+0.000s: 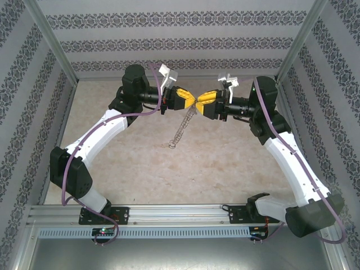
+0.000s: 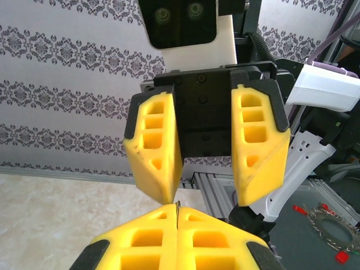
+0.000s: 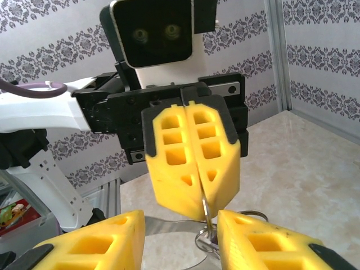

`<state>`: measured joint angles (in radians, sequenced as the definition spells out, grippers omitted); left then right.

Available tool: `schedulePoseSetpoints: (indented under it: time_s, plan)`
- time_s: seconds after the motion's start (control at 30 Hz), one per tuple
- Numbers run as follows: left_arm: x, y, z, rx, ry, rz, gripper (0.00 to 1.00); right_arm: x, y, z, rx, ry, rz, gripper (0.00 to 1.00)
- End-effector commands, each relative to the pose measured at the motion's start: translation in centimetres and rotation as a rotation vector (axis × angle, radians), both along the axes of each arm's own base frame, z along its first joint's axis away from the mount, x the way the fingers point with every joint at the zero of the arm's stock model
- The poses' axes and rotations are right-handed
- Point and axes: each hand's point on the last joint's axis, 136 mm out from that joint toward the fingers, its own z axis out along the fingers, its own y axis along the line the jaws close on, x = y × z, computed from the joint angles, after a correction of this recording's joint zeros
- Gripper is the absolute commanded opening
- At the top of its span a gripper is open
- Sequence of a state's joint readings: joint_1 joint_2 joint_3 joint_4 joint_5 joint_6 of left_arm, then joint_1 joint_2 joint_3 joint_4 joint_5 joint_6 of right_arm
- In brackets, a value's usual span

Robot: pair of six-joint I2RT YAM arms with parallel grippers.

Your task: Put the keys on the keyring

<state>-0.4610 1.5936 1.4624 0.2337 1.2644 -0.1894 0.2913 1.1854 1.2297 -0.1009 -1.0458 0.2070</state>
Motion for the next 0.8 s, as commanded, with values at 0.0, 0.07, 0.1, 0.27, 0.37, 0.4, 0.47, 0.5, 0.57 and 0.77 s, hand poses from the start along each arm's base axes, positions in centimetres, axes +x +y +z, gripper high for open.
schedulePoseSetpoints:
  time_s: [0.0, 0.07, 0.1, 0.27, 0.37, 0.4, 0.47, 0.5, 0.57, 0.77]
  plan:
    - [-2.26, 0.39, 3.21, -0.055, -0.104, -0.039, 0.00, -0.65, 0.35, 1.39, 0.012, -0.058, 0.036, 0.39]
    - [-2.43, 0.34, 3.33, -0.057, -0.107, -0.044, 0.00, -0.55, 0.40, 1.34, 0.011, -0.056, 0.035, 0.38]
    - [-2.45, 0.35, 3.34, -0.057, -0.107, -0.045, 0.00, -0.48, 0.44, 1.35, 0.012, -0.057, 0.034, 0.38]
    - [-2.60, 0.30, 3.40, -0.057, -0.108, -0.050, 0.00, -0.31, 0.59, 1.30, 0.011, -0.053, 0.038, 0.30]
    - [-2.64, 0.26, 3.39, -0.056, -0.107, -0.052, 0.00, -0.28, 0.70, 1.30, 0.011, -0.052, 0.042, 0.20]
    - [-2.66, 0.21, 3.38, -0.056, -0.107, -0.053, 0.00, -0.23, 0.66, 1.30, 0.011, -0.052, 0.040, 0.19]
    - [-2.69, 0.18, 3.37, -0.056, -0.108, -0.054, 0.00, -0.25, 0.74, 1.24, 0.010, -0.048, 0.044, 0.16]
    - [-2.70, 0.18, 3.36, -0.055, -0.107, -0.056, 0.00, -0.21, 0.73, 1.25, 0.010, -0.049, 0.043, 0.14]
    - [-2.73, 0.13, 3.32, -0.055, -0.106, -0.057, 0.00, -0.19, 0.74, 1.23, 0.009, -0.049, 0.041, 0.07]
    - [-2.79, -0.01, 3.24, -0.050, -0.101, -0.057, 0.00, -0.33, 0.67, 1.46, 0.002, -0.051, 0.036, 0.00]
